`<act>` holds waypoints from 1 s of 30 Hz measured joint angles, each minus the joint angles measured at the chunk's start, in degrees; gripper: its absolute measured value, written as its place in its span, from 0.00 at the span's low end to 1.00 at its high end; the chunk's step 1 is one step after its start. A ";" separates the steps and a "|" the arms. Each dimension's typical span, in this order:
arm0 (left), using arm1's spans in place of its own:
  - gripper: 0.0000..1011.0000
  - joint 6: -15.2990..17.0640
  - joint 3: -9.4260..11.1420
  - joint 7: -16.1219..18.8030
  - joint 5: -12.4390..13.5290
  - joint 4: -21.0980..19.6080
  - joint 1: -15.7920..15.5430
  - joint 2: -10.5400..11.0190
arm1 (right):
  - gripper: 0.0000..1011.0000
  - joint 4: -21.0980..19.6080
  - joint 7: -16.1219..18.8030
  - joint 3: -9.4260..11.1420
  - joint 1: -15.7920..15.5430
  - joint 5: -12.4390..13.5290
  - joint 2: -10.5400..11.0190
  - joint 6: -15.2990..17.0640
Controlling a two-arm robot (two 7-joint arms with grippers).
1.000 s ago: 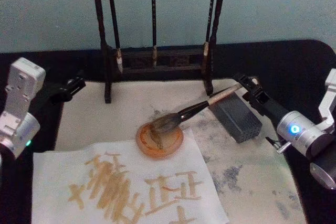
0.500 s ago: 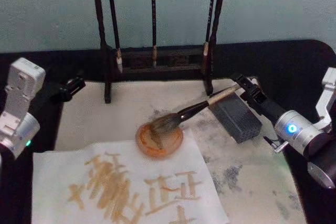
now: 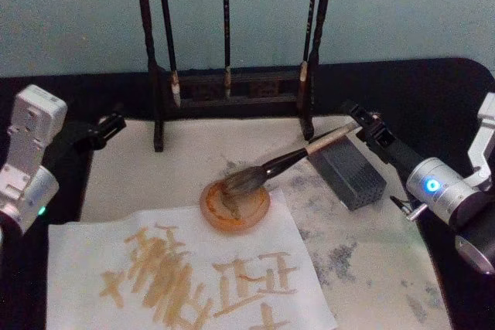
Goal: Pick up the brush from the inkstone, write on the paper, then place the brush back to its original position.
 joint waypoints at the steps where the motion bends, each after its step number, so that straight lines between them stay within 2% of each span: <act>1: 0.99 0.00 0.00 0.00 0.00 0.00 0.00 0.00 | 0.99 0.00 0.06 -0.03 0.06 -0.01 0.02 0.00; 26: 0.99 0.00 0.00 0.00 0.00 0.00 0.00 0.00 | 0.99 -0.26 -0.08 -0.56 0.39 -0.51 0.28 -0.30; 30: 0.99 0.00 0.00 0.00 0.00 0.00 0.00 0.00 | 0.91 -0.24 -0.07 -0.53 0.37 -0.49 0.26 -0.25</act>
